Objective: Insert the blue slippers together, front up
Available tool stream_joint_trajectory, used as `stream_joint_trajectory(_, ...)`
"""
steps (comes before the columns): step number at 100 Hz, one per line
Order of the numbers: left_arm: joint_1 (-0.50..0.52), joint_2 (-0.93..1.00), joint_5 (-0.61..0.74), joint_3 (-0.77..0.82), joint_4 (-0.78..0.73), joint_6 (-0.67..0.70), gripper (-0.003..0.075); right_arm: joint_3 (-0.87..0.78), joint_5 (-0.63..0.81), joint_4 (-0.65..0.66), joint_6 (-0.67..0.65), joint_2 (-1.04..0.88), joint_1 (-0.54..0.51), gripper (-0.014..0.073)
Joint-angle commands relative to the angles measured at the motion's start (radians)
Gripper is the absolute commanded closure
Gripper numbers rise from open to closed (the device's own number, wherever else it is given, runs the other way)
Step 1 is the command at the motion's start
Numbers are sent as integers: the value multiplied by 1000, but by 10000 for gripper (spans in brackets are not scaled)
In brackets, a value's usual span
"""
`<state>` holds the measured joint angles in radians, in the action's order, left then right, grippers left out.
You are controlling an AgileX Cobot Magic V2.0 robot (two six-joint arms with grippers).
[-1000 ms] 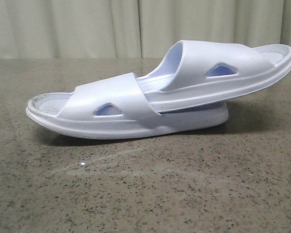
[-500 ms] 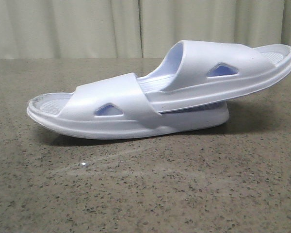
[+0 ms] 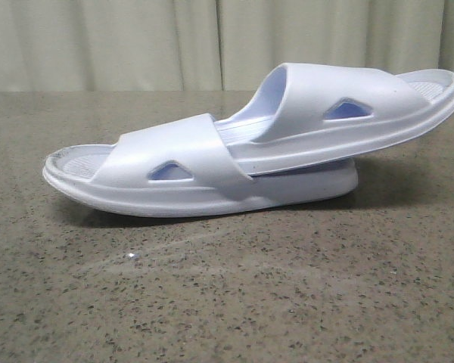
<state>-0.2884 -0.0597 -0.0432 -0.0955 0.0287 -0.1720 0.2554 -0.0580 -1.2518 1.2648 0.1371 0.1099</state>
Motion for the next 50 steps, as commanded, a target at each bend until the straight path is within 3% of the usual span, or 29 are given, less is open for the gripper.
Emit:
stream_joint_trajectory(1,-6,9,68,-3,-116,116,704,25,22,1,12,7,1,701)
stream_joint_trajectory(50,91,92,101,107,-109,120,704,25,22,1,12,7,1,701)
